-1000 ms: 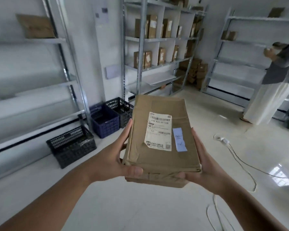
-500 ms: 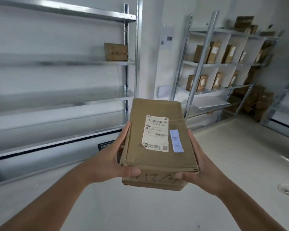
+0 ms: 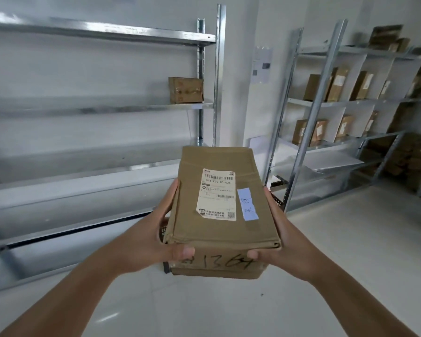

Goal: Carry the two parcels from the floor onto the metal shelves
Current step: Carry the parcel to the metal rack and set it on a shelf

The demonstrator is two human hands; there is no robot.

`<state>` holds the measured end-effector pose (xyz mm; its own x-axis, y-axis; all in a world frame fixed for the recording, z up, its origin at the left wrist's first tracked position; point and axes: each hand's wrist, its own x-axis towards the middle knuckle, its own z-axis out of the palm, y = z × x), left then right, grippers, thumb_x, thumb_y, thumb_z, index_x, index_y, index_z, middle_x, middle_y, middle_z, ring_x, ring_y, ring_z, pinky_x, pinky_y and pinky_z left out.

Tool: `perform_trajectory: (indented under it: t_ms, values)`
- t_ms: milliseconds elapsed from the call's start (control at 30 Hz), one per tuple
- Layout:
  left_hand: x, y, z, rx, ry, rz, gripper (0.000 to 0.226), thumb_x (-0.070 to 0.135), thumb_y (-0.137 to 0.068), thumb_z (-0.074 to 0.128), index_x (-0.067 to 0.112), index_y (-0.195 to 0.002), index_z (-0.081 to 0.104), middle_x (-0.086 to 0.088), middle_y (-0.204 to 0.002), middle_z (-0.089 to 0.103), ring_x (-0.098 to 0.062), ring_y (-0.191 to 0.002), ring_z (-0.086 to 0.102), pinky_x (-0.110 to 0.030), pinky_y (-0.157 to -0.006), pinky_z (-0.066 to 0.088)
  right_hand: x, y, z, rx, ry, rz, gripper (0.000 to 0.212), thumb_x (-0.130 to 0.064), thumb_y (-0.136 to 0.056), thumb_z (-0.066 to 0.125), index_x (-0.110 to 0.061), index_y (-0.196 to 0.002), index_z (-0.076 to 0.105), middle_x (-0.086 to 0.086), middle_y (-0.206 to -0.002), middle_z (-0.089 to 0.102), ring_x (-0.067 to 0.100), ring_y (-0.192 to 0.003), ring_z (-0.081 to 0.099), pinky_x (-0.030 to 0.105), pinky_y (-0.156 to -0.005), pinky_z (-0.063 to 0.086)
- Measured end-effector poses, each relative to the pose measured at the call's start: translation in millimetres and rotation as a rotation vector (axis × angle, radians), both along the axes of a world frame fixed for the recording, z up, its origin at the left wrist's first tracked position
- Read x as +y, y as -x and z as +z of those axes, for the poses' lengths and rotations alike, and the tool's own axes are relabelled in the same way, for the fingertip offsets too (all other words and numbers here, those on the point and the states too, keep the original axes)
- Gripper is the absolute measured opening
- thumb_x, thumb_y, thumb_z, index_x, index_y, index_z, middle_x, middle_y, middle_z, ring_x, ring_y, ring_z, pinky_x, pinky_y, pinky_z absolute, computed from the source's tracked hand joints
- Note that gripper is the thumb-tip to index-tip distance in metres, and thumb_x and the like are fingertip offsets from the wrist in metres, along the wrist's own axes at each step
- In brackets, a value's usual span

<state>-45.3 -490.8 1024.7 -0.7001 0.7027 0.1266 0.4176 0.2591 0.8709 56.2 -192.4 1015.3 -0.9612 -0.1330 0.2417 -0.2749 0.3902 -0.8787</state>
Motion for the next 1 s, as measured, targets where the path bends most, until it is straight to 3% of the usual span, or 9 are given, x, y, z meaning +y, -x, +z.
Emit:
perform_trajectory:
  t_ms: [133, 367, 467, 633, 767, 867, 1000]
  values:
    - [26.9, 18.8, 2.0, 0.014, -0.024, 0.056, 0.129, 0.032, -0.08, 0.09, 0.061, -0.158, -0.01, 0.042, -0.16, 0.035, 0.009, -0.148, 0.041, -0.03, -0.118, 0.043, 33.9, 35.3, 3.8, -0.006, 0.022, 0.055, 0.115, -0.021, -0.073, 0.086, -0.062, -0.148, 0.009, -0.047, -0.143, 0.046, -0.018, -0.137, 0.044, 0.01, -0.105, 0.044]
    - [78.9, 54.2, 22.8, 0.014, -0.128, 0.176, 0.129, 0.068, -0.061, 0.09, 0.068, -0.155, 0.001, 0.041, -0.155, 0.043, 0.002, -0.147, 0.046, -0.048, -0.114, 0.051, 88.0, 109.4, 27.3, -0.006, 0.059, 0.14, 0.11, -0.025, -0.076, 0.084, -0.062, -0.149, 0.01, -0.044, -0.137, 0.054, -0.016, -0.13, 0.053, 0.01, -0.098, 0.049]
    - [92.3, 72.7, 30.6, 0.054, -0.162, 0.214, 0.122, 0.071, -0.057, 0.089, 0.076, -0.149, 0.008, 0.044, -0.152, 0.044, 0.003, -0.147, 0.046, -0.047, -0.118, 0.046, 98.8, 142.8, 37.5, 0.007, 0.07, 0.147, 0.101, -0.028, -0.073, 0.082, -0.073, -0.135, 0.017, -0.049, -0.126, 0.059, -0.021, -0.119, 0.058, 0.006, -0.092, 0.051]
    - [90.6, 116.7, 30.5, 0.064, -0.205, 0.31, 0.121, 0.071, -0.053, 0.092, 0.08, -0.145, 0.014, 0.046, -0.148, 0.049, 0.008, -0.141, 0.052, -0.039, -0.116, 0.049, 94.2, 200.0, 45.9, 0.018, 0.086, 0.209, 0.094, -0.029, -0.077, 0.081, -0.087, -0.124, 0.024, -0.046, -0.131, 0.058, -0.016, -0.125, 0.057, 0.011, -0.094, 0.051]
    - [81.8, 160.9, 30.6, 0.067, -0.217, 0.331, 0.125, 0.073, -0.051, 0.09, 0.073, -0.149, 0.013, 0.046, -0.143, 0.054, 0.011, -0.133, 0.058, -0.029, -0.107, 0.055, 81.5, 250.7, 41.0, 0.009, 0.106, 0.22, 0.087, -0.028, -0.082, 0.079, -0.068, -0.136, 0.023, -0.045, -0.127, 0.061, -0.017, -0.122, 0.059, 0.007, -0.091, 0.05]
    - [76.7, 196.8, 31.4, 0.081, -0.231, 0.357, 0.119, 0.071, -0.055, 0.09, 0.076, -0.148, 0.016, 0.044, -0.14, 0.057, 0.013, -0.131, 0.059, -0.027, -0.108, 0.054, 73.2, 290.6, 38.9, 0.001, 0.107, 0.207, 0.086, -0.029, -0.079, 0.075, -0.064, -0.138, 0.023, -0.046, -0.123, 0.063, -0.019, -0.119, 0.06, 0.004, -0.089, 0.049]
    - [70.8, 244.9, 29.9, 0.07, -0.262, 0.369, 0.126, 0.074, -0.051, 0.09, 0.069, -0.153, 0.017, 0.038, -0.145, 0.057, 0.003, -0.138, 0.057, -0.038, -0.115, 0.05, 67.4, 338.9, 41.3, -0.004, 0.102, 0.208, 0.088, -0.026, -0.082, 0.074, -0.059, -0.143, 0.021, -0.042, -0.13, 0.061, -0.015, -0.124, 0.059, 0.006, -0.093, 0.048]
